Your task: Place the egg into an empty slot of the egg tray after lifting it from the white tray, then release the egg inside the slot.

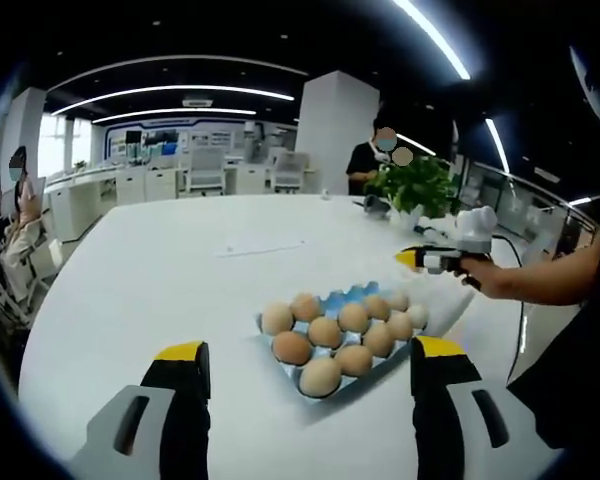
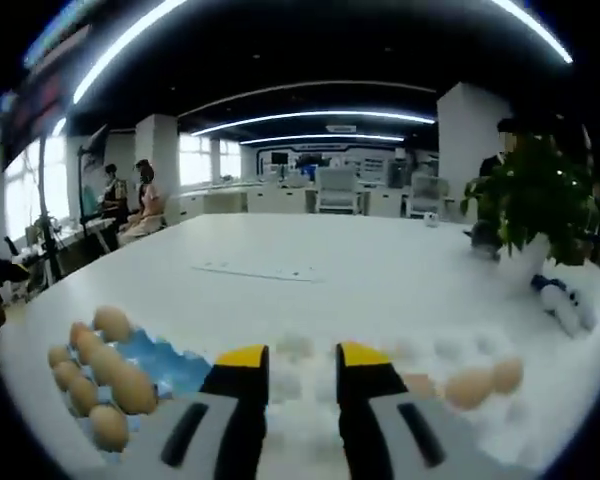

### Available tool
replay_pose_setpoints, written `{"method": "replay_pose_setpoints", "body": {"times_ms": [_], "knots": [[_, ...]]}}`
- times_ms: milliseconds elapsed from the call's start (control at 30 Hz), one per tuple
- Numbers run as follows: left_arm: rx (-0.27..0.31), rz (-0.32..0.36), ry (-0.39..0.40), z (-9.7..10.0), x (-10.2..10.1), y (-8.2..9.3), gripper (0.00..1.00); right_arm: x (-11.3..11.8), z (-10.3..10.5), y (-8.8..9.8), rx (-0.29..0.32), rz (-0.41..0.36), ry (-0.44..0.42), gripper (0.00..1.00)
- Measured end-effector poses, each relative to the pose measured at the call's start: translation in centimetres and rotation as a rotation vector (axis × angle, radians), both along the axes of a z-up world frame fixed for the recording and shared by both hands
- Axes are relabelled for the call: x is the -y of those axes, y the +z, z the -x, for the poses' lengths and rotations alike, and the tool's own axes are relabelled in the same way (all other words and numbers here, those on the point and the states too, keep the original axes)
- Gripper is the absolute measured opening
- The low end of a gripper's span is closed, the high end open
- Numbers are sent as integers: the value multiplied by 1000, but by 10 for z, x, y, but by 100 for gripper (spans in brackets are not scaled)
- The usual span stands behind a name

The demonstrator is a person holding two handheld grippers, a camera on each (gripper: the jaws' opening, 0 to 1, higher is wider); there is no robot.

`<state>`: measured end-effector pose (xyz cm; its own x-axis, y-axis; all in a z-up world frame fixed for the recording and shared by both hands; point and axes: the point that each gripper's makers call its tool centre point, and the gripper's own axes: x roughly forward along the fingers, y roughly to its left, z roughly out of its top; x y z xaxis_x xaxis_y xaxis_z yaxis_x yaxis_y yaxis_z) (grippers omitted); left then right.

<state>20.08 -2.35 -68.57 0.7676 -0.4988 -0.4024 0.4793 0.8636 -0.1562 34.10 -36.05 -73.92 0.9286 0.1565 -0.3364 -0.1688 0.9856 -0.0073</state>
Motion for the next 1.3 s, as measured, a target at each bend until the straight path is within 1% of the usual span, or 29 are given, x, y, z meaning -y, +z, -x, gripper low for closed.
{"method": "replay_pose_setpoints", "body": {"times_ms": [33,67,100,200,233,267,367,433,467,500,600,633,667,700,800,867,933,967,1033,1133,1167,1300], "knots": [[-1,-1,-2,0,0,0,83,12,1,-1,2,7,-33,26],[-1,-1,-2,0,1,0,83,16,1,-2,2,16,-40,25],[-2,-1,-1,0,1,0,83,27,1,-1,14,50,-69,25],[-3,4,1,-1,0,0,83,35,1,-5,1,33,-86,25],[-5,4,2,-1,0,0,83,38,1,-7,1,40,-93,25],[-5,2,2,-1,0,0,83,40,0,-12,-15,48,-93,26],[-7,-1,5,0,-1,0,83,45,-1,-20,-38,62,-104,26],[-8,1,7,1,-3,-1,83,48,-3,-24,-40,80,-109,26],[-9,0,10,1,-4,-1,83,49,-4,-28,-55,80,-108,26],[-11,0,12,1,-4,-2,83,50,-5,-27,-48,89,-105,26],[-15,0,16,2,-6,-3,82,52,-8,-32,-71,117,-99,26],[-15,0,16,2,-6,-3,82,54,-6,-36,-91,137,-99,27],[-13,0,17,1,-6,-3,82,57,-4,-43,-125,176,-98,27],[-12,2,19,1,-6,-3,82,53,-9,-40,-70,141,-86,27],[-13,1,23,2,-7,-3,82,53,-7,-40,-65,159,-71,26],[-15,-1,26,2,-9,-5,82,54,-7,-37,-76,124,-84,25],[-16,-6,26,2,-9,-6,82,53,-4,-33,-74,123,-88,25],[-14,-11,24,3,-9,-6,83,50,-5,-26,-43,119,-79,25],[-12,-10,30,3,-9,-5,84,47,-3,-17,-23,96,-76,25],[-10,-20,22,4,-8,-6,86,35,0,-4,2,75,-52,25],[-10,-23,18,4,-7,-7,87,33,1,-3,5,71,-48,25],[-8,-24,14,4,-6,-6,87,9,3,10,25,49,8,25]]}}
